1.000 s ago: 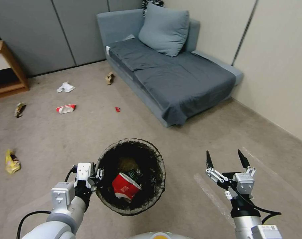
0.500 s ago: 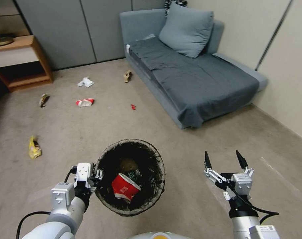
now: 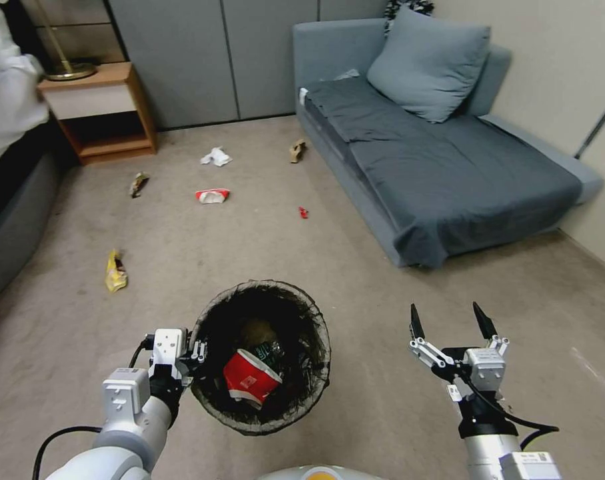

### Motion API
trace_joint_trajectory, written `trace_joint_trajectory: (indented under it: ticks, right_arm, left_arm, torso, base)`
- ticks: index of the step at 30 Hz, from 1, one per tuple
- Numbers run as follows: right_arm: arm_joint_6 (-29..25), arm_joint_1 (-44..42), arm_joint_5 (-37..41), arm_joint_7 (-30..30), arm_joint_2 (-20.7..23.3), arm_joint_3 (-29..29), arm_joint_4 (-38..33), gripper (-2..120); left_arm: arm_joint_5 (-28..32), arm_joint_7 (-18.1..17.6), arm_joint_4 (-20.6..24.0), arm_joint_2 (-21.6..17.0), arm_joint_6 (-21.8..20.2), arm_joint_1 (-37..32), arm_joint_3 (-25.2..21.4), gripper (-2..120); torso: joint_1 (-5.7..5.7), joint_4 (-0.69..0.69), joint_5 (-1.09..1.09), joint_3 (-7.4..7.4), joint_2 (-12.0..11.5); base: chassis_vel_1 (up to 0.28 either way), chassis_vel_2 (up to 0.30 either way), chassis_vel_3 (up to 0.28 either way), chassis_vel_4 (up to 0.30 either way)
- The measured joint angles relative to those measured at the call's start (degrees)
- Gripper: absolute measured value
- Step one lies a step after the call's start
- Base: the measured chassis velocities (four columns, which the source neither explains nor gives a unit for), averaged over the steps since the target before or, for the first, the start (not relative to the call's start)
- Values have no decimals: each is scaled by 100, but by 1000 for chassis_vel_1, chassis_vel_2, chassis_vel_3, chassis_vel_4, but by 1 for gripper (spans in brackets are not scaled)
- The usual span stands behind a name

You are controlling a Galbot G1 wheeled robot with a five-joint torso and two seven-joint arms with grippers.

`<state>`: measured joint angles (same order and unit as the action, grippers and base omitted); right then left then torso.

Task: Pick up the trash bin, then pick up the garbage from the floor and place it into the trash bin.

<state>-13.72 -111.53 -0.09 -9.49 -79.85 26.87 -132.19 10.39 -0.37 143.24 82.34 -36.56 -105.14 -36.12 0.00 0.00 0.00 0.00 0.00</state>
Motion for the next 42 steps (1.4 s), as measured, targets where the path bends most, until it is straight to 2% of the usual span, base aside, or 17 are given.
trace_joint_trajectory:
  ticks: [28,42]
  right_arm:
    - [267,82,76,-133,1,-14,-8,100]
    - [245,113,74,-177,-12,-6,56,100]
  left_arm:
    - [-78,49,0,14,113,-10,4,2]
    - [-80,51,0,25,122,23,-7,2]
  torso:
    - [0,-1,0,0,0]
    - [1,-1,0,0,0]
  base:
    - [30,30,26,31]
    - [-91,89,90,-84]
